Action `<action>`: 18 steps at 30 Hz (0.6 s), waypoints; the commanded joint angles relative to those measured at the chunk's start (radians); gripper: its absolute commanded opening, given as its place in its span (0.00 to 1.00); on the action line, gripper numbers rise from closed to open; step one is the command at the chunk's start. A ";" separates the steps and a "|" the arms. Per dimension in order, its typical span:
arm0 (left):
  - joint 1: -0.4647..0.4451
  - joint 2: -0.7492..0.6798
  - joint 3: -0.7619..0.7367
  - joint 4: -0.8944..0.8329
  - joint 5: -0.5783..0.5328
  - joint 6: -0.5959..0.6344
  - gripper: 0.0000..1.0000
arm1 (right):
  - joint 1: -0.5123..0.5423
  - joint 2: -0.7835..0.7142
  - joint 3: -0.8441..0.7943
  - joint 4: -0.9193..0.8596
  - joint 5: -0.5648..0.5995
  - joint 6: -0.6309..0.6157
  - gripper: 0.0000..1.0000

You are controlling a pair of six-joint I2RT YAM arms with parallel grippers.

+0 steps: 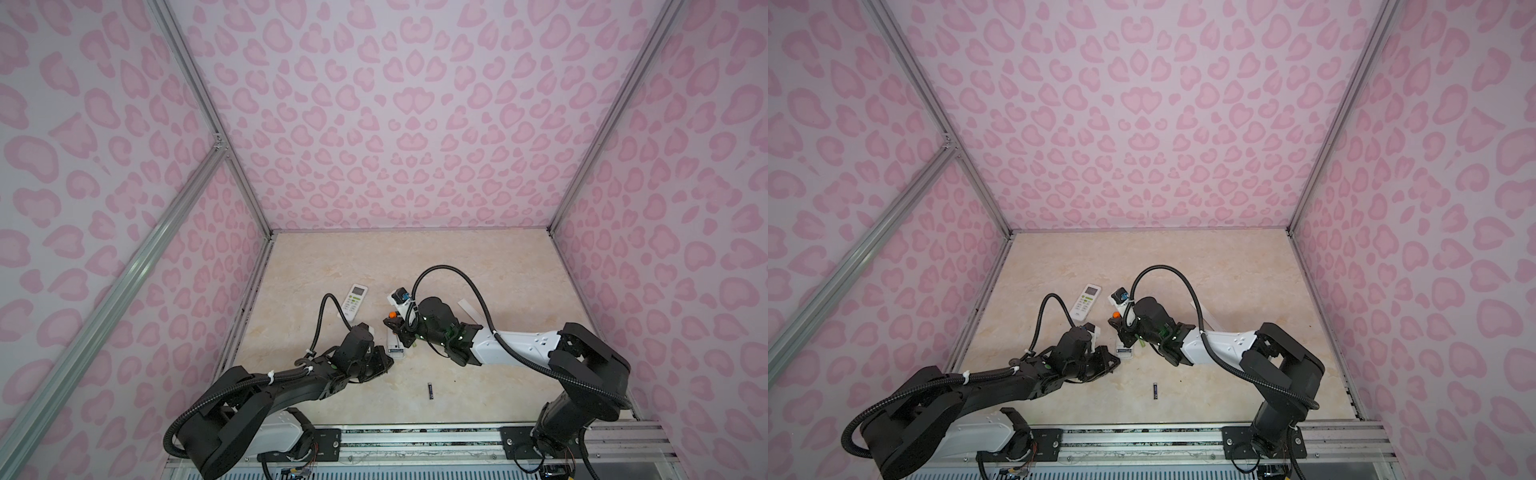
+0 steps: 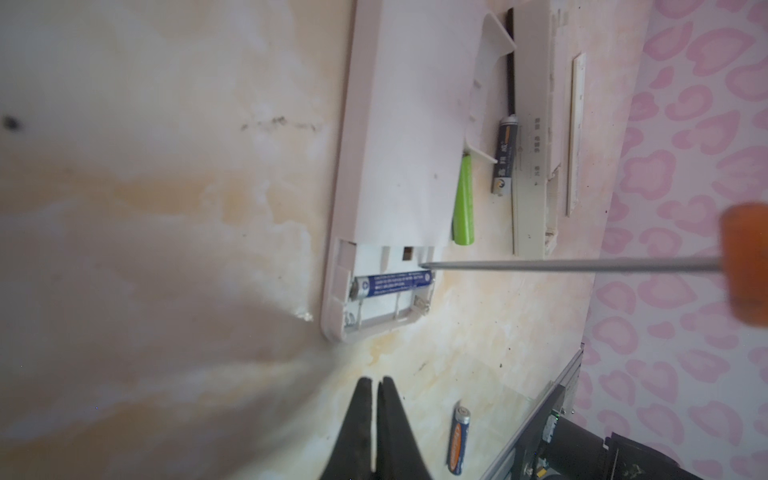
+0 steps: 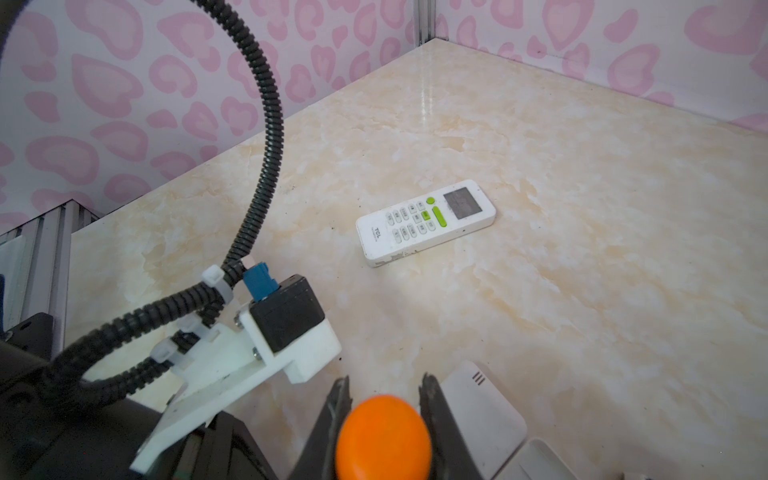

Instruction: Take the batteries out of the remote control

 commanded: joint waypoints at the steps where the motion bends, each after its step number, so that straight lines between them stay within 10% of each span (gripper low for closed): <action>1: 0.001 0.011 0.012 0.022 -0.014 0.011 0.10 | 0.001 0.001 -0.015 0.040 0.012 -0.006 0.00; 18: 0.002 0.027 0.023 0.023 -0.019 0.004 0.10 | 0.024 -0.020 -0.120 0.186 0.033 -0.006 0.00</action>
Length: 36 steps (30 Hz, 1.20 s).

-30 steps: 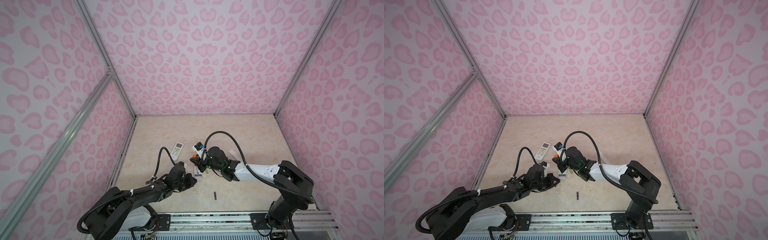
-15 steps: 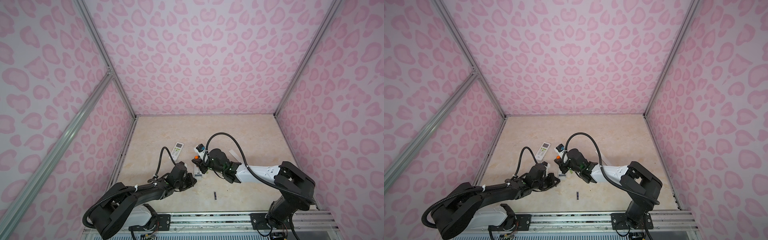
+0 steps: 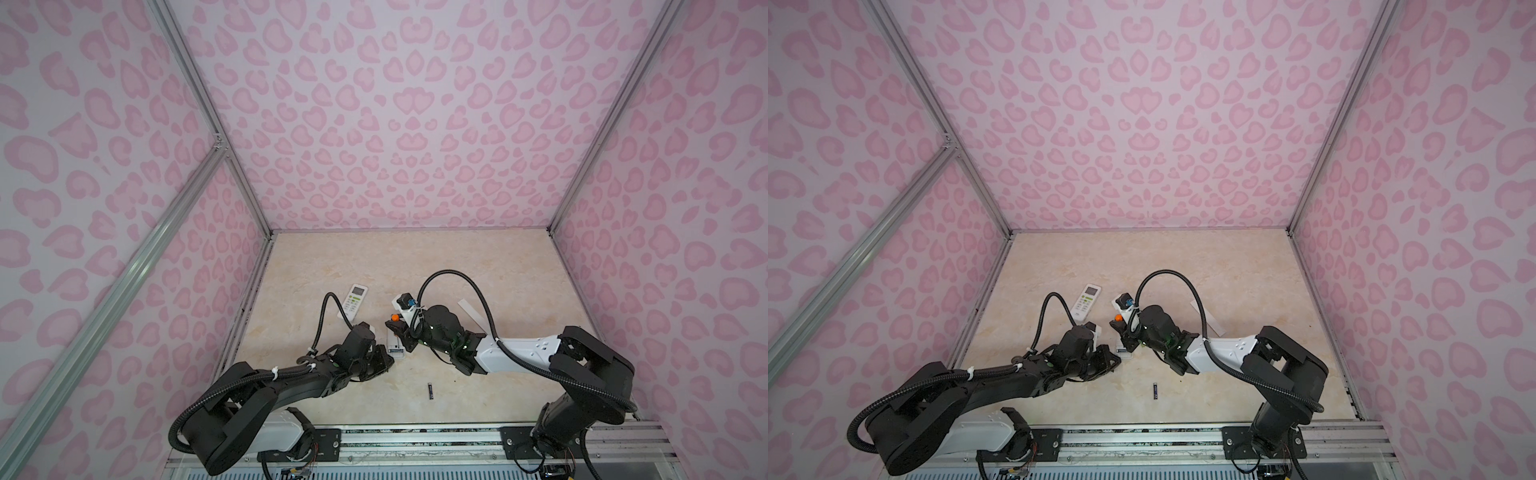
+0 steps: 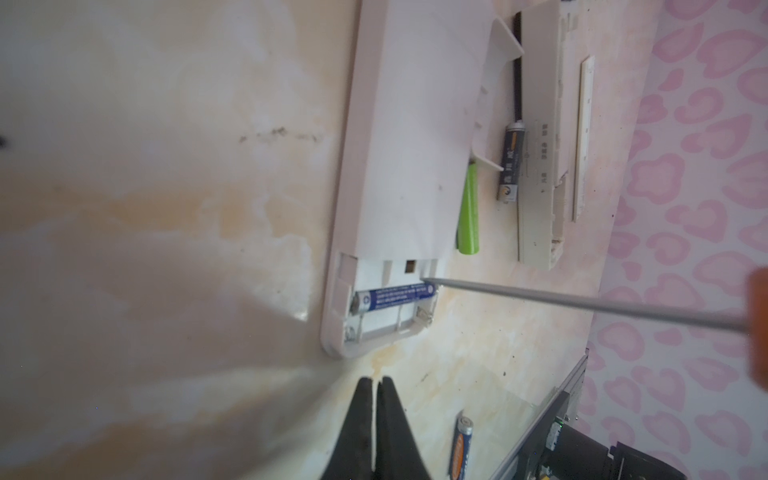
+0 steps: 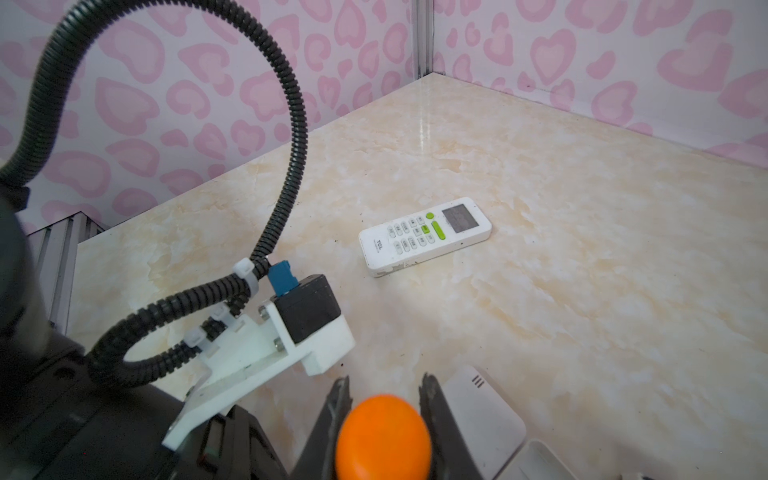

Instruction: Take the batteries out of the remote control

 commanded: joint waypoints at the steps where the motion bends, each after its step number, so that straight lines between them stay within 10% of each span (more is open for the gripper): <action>1: 0.000 -0.001 0.005 0.022 -0.014 0.005 0.10 | 0.005 0.004 -0.010 0.016 0.005 -0.002 0.00; 36: 0.001 0.013 0.008 0.039 -0.012 0.002 0.10 | 0.067 0.015 -0.096 0.151 0.092 -0.080 0.00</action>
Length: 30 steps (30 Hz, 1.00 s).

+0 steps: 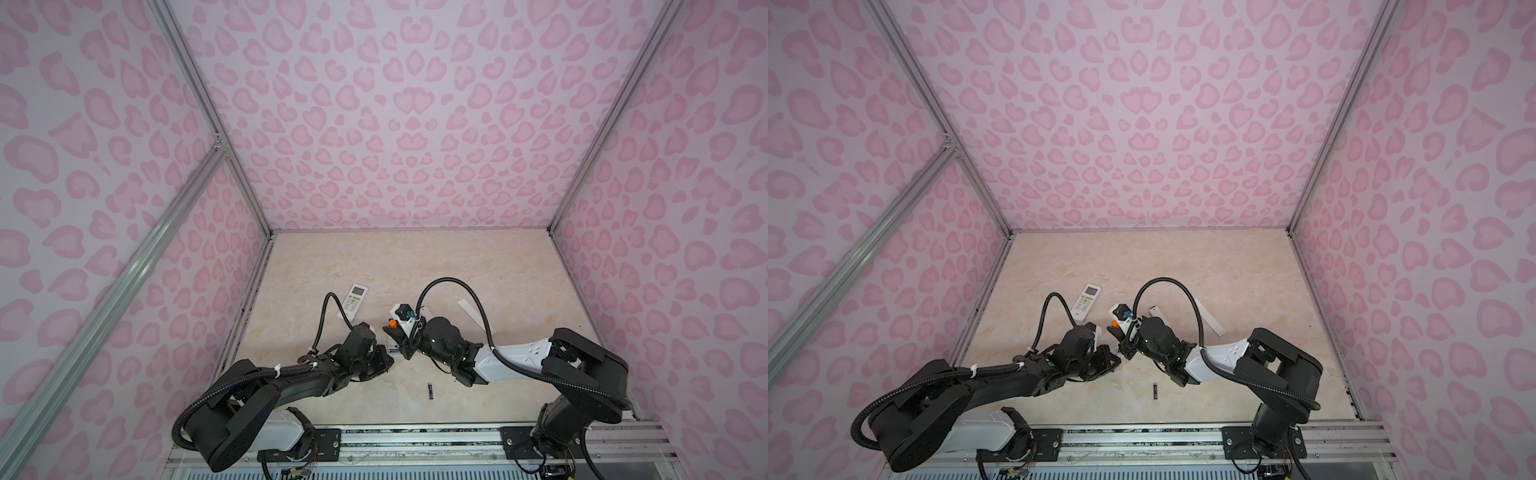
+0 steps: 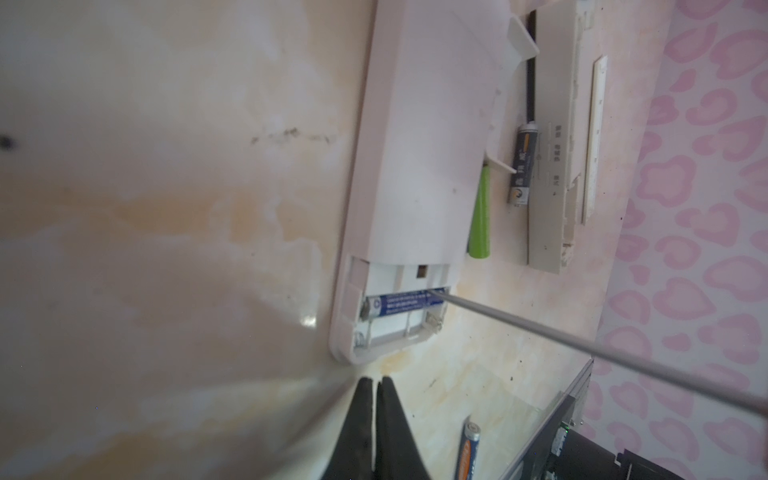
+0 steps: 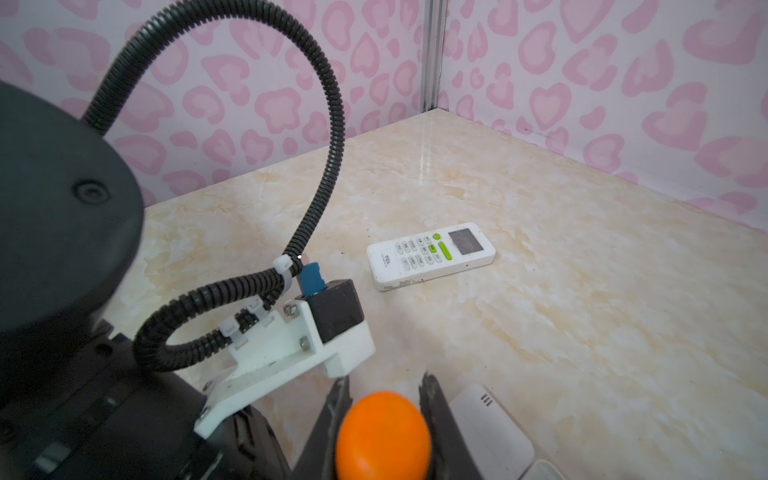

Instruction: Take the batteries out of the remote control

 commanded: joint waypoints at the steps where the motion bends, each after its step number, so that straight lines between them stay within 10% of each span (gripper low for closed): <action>1: 0.002 -0.007 0.004 0.036 -0.008 0.003 0.09 | 0.008 -0.010 -0.020 -0.030 0.014 -0.007 0.00; 30: 0.005 -0.019 0.001 0.028 -0.009 0.009 0.09 | 0.010 -0.042 -0.001 -0.045 0.057 -0.020 0.00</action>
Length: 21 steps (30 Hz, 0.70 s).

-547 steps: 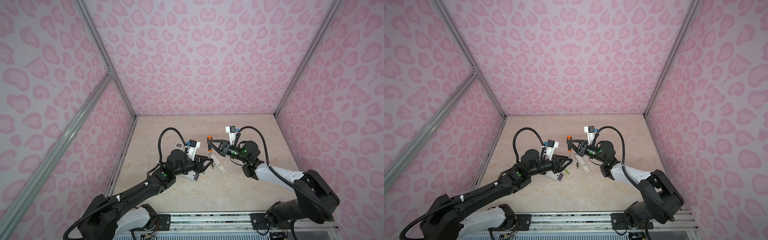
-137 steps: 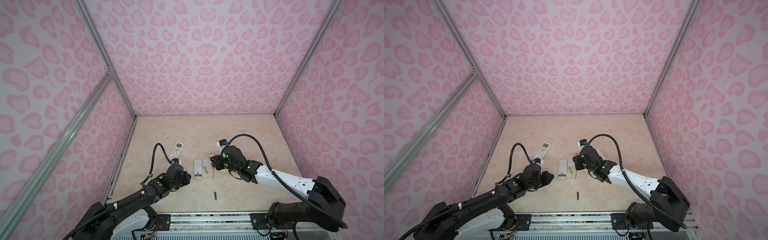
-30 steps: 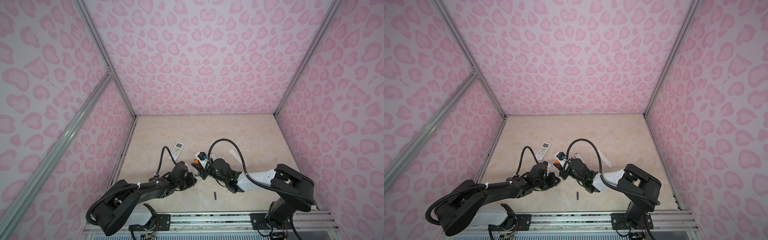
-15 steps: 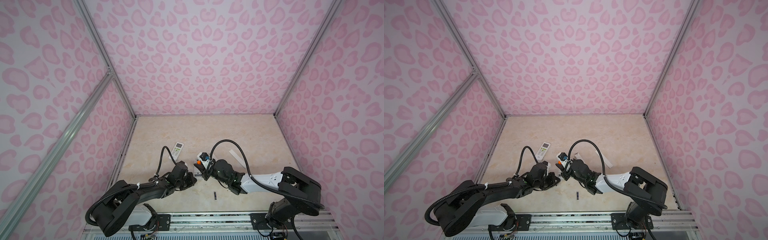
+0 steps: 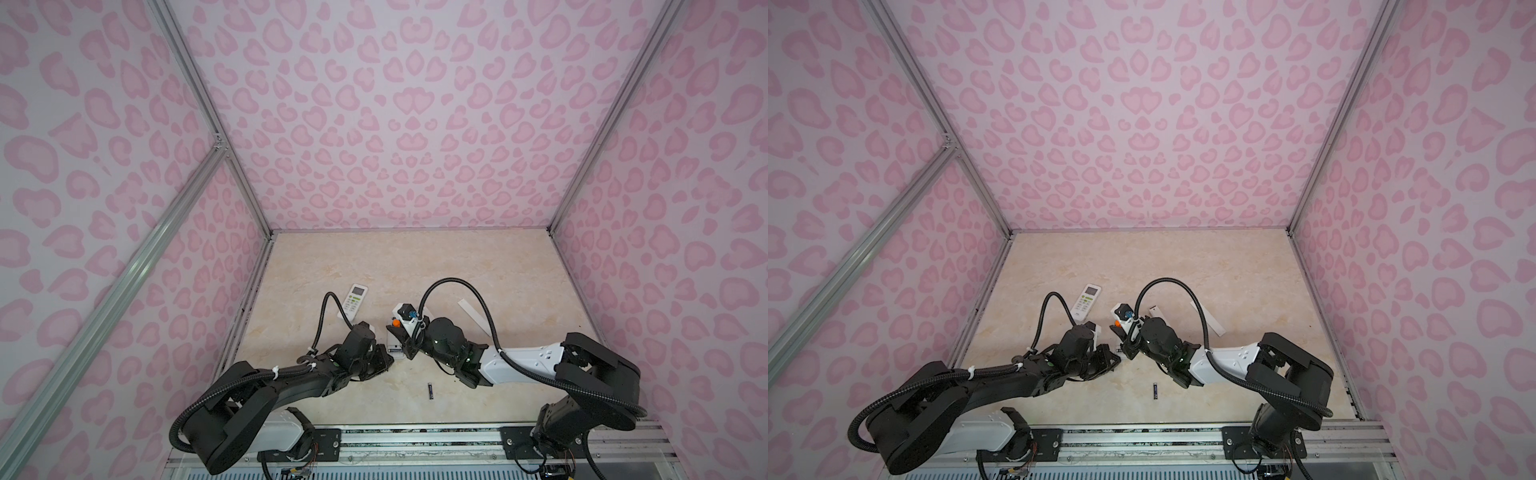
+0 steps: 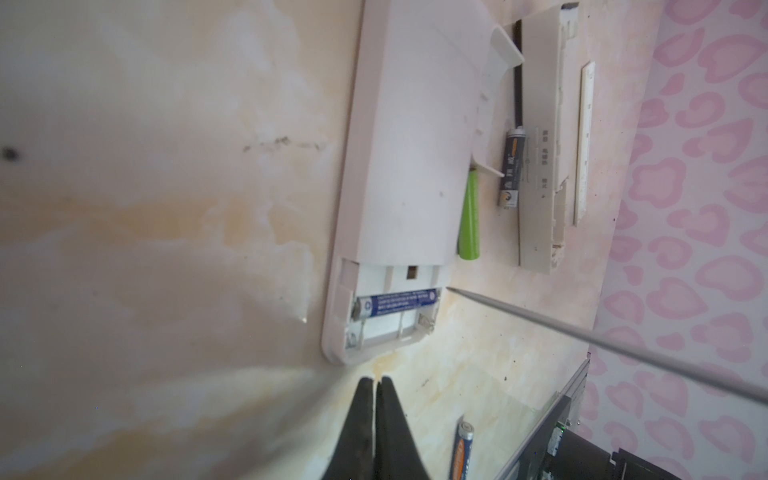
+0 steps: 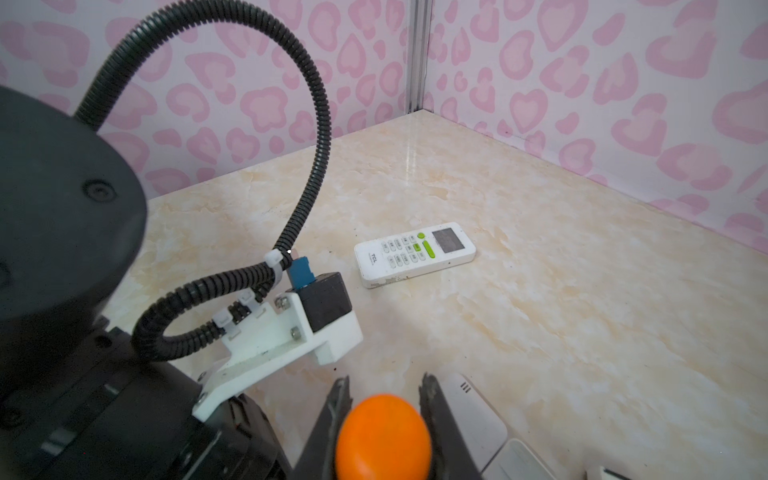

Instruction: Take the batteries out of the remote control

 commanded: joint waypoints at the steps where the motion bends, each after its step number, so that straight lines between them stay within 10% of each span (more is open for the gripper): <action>1: 0.003 -0.005 0.000 0.028 -0.005 0.009 0.09 | 0.000 0.017 -0.004 0.029 0.004 0.000 0.00; 21: 0.010 0.001 -0.005 0.031 -0.005 0.009 0.09 | 0.002 0.052 -0.103 0.169 -0.022 0.063 0.00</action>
